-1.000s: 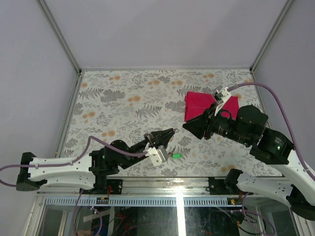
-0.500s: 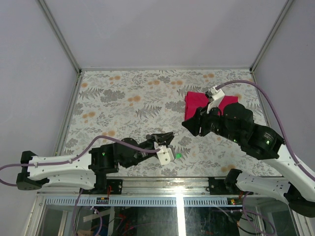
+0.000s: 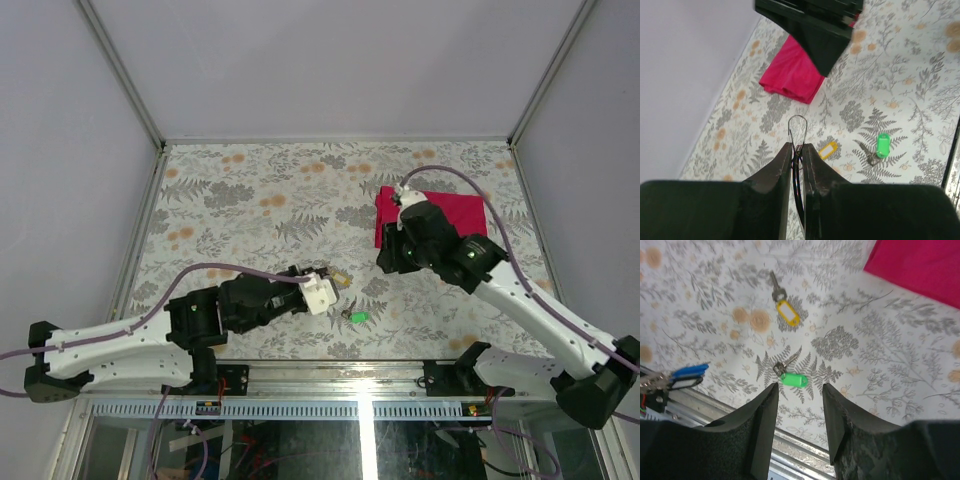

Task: Put the keys on the keyring

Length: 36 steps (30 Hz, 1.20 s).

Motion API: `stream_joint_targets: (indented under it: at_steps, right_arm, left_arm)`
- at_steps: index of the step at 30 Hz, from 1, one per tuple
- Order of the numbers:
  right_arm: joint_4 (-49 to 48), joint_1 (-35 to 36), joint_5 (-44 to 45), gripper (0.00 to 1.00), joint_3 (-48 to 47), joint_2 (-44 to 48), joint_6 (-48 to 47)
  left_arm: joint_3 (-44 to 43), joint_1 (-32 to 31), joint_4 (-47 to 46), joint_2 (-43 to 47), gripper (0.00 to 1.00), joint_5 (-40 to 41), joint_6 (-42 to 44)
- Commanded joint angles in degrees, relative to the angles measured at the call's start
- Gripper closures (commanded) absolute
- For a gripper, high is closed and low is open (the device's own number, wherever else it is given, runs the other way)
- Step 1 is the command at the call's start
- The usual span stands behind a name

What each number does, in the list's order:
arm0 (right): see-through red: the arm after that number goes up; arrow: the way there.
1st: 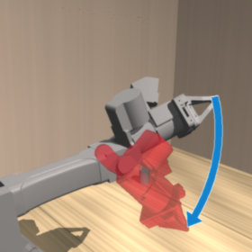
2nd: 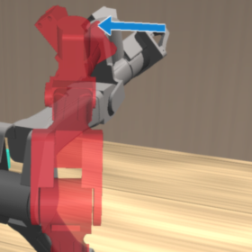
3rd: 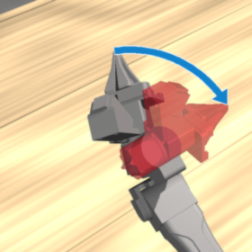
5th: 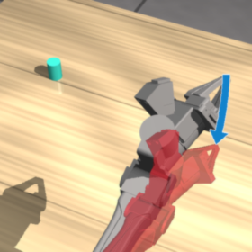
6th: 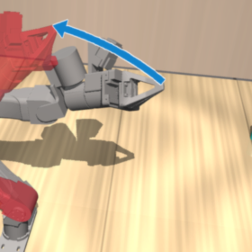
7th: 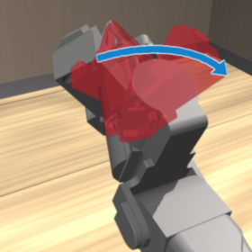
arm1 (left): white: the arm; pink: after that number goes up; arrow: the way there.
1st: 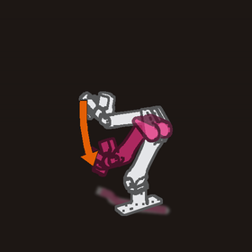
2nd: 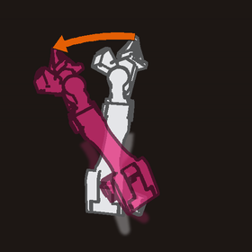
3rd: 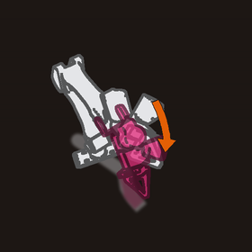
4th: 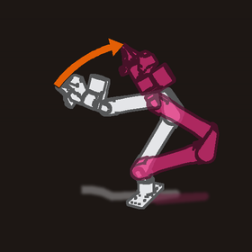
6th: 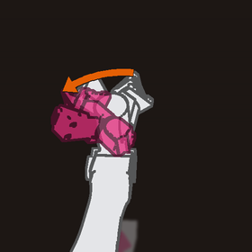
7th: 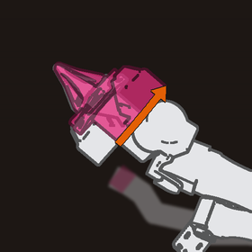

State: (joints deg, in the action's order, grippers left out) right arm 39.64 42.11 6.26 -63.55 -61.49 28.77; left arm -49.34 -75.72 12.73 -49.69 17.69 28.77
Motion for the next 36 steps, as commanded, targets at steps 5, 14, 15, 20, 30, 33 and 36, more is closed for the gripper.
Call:
stream_joint_targets:
  at_steps: [5,14,15,20,30,33,36]
  right_arm:
    - [-11.20,-0.74,-15.80,0.53,9.03,-7.94,-0.44]
    - [-24.11,-0.54,-24.27,0.59,19.57,-14.88,2.56]
    - [-25.62,-0.54,-24.66,0.60,20.53,-15.41,3.17]
    - [-31.83,-0.28,-27.20,0.60,23.58,-18.53,4.73]
    - [-37.70,-0.18,-26.29,0.62,25.85,-22.87,4.55]
    - [-38.90,-0.18,-26.38,0.62,26.11,-23.83,4.57]
    - [-39.38,-0.23,-27.16,0.63,26.34,-24.54,4.43]
  left_arm:
    - [2.62,4.60,-0.28,3.66,1.00,-3.28,-2.72]
    - [4.23,5.34,-1.65,5.45,1.00,-2.41,-3.24]
    - [4.31,5.43,-1.70,5.41,1.00,-2.40,-3.21]
    - [4.38,5.51,-1.66,4.91,1.00,-2.49,-3.27]
    - [4.67,5.60,-1.75,4.57,1.00,-2.58,-3.15]
    - [4.62,5.57,-1.80,4.52,1.00,-2.49,-3.05]
    - [4.71,5.68,-1.83,4.44,1.00,-2.49,-3.04]
